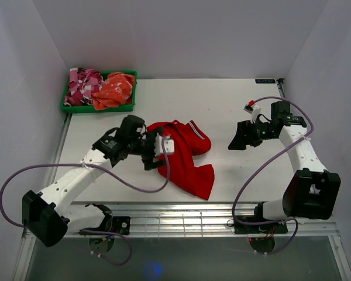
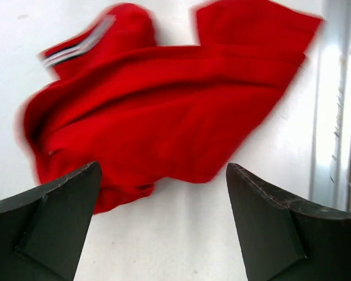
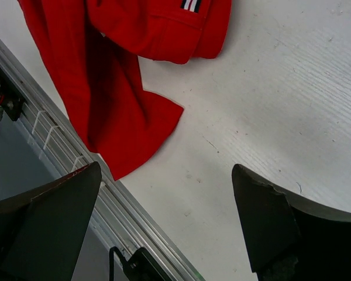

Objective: Fold and stack the trousers
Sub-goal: Move the trousers to the center of the board, then flatten the trousers out

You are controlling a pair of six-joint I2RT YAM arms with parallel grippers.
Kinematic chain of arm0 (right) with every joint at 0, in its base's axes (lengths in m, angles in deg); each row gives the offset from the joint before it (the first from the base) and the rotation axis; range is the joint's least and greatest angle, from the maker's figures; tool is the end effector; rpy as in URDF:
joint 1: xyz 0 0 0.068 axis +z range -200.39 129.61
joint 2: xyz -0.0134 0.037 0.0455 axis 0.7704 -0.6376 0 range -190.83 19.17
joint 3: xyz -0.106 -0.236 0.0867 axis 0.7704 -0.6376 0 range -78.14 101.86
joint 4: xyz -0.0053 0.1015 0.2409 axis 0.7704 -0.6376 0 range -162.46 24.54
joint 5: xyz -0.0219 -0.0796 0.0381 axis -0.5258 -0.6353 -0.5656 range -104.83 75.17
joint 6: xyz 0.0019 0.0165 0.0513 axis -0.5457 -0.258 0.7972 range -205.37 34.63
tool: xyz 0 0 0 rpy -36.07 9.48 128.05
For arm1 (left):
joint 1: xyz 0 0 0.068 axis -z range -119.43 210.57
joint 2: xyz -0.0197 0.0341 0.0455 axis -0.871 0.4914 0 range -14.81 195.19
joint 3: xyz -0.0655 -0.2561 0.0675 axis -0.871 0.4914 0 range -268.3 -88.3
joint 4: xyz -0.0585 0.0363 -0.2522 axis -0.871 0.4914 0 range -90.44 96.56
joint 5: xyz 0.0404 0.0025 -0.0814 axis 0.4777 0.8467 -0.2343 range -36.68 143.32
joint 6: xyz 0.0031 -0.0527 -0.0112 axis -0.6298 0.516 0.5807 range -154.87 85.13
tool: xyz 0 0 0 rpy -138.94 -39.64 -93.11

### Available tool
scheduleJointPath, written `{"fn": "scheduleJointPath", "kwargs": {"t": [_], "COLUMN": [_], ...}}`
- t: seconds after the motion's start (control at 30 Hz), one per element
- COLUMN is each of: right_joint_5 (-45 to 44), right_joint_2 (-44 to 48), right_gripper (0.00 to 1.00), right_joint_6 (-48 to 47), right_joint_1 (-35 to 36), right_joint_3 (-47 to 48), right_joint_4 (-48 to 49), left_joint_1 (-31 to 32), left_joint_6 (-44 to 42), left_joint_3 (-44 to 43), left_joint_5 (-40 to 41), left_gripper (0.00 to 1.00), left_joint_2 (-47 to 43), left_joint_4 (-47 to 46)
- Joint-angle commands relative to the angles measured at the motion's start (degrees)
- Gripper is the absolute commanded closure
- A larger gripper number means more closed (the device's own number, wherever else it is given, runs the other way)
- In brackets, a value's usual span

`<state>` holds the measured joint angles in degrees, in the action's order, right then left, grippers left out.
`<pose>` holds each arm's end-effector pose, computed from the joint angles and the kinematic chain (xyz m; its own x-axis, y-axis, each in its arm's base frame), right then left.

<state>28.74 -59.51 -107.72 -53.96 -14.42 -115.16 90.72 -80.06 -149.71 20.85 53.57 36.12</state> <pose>0.2641 0.0081 0.2770 -0.7394 -0.2299 -0.6329 -0.5736 0.7072 0.4133 0.2053 -0.1415 0.3171 0.1198 0.6226 -0.7733 0.9584 0.1308 0.2538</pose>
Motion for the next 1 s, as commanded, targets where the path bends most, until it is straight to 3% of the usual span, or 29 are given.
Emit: {"fn": "scheduleJointPath", "kwargs": {"t": [0.0, 0.2, 0.3, 0.57, 0.63, 0.77, 0.87, 0.97], "right_joint_5": [3.19, 1.87, 1.08, 0.55, 0.46, -0.24, -0.42, -0.33], "right_joint_2": [-1.13, -2.80, -2.36, -1.31, -1.31, -1.22, -0.96, -0.95], "right_gripper": [0.02, 0.01, 0.01, 0.01, 0.01, 0.01, 0.00, 0.00], "right_joint_6": [2.66, 3.45, 3.63, 3.80, 3.72, 3.01, 2.84, 2.75], "right_joint_1": [0.41, 0.67, 0.67, 0.67, 0.67, 0.67, 0.67, 0.67], "right_joint_3": [-0.79, -1.23, -1.41, -2.38, -2.11, -1.76, -1.85, -1.50], "right_joint_4": [2.93, 3.81, 3.90, 4.34, 4.25, 3.99, 4.16, 4.60], "left_joint_1": [13.46, 35.02, 39.70, 42.01, 42.09, 42.01, 41.74, 38.24], "left_joint_6": [-9.56, -17.20, -19.06, -20.73, -20.03, -15.39, -7.39, 2.19], "left_joint_3": [6.81, 14.99, 14.22, 7.71, 7.27, 4.39, -1.50, -8.54], "left_joint_5": [4.04, 16.55, 19.81, 28.76, 31.14, 33.26, 25.90, 17.20], "left_gripper": [0.02, 0.02, 0.02, 0.02, 0.07, 0.66, 0.96, 1.00], "left_joint_2": [-3.34, -0.72, 6.31, 25.47, 29.77, 29.72, 22.98, 14.45], "left_joint_4": [4.41, -8.77, -13.52, -18.45, -18.63, -16.62, -9.87, -8.17]}}
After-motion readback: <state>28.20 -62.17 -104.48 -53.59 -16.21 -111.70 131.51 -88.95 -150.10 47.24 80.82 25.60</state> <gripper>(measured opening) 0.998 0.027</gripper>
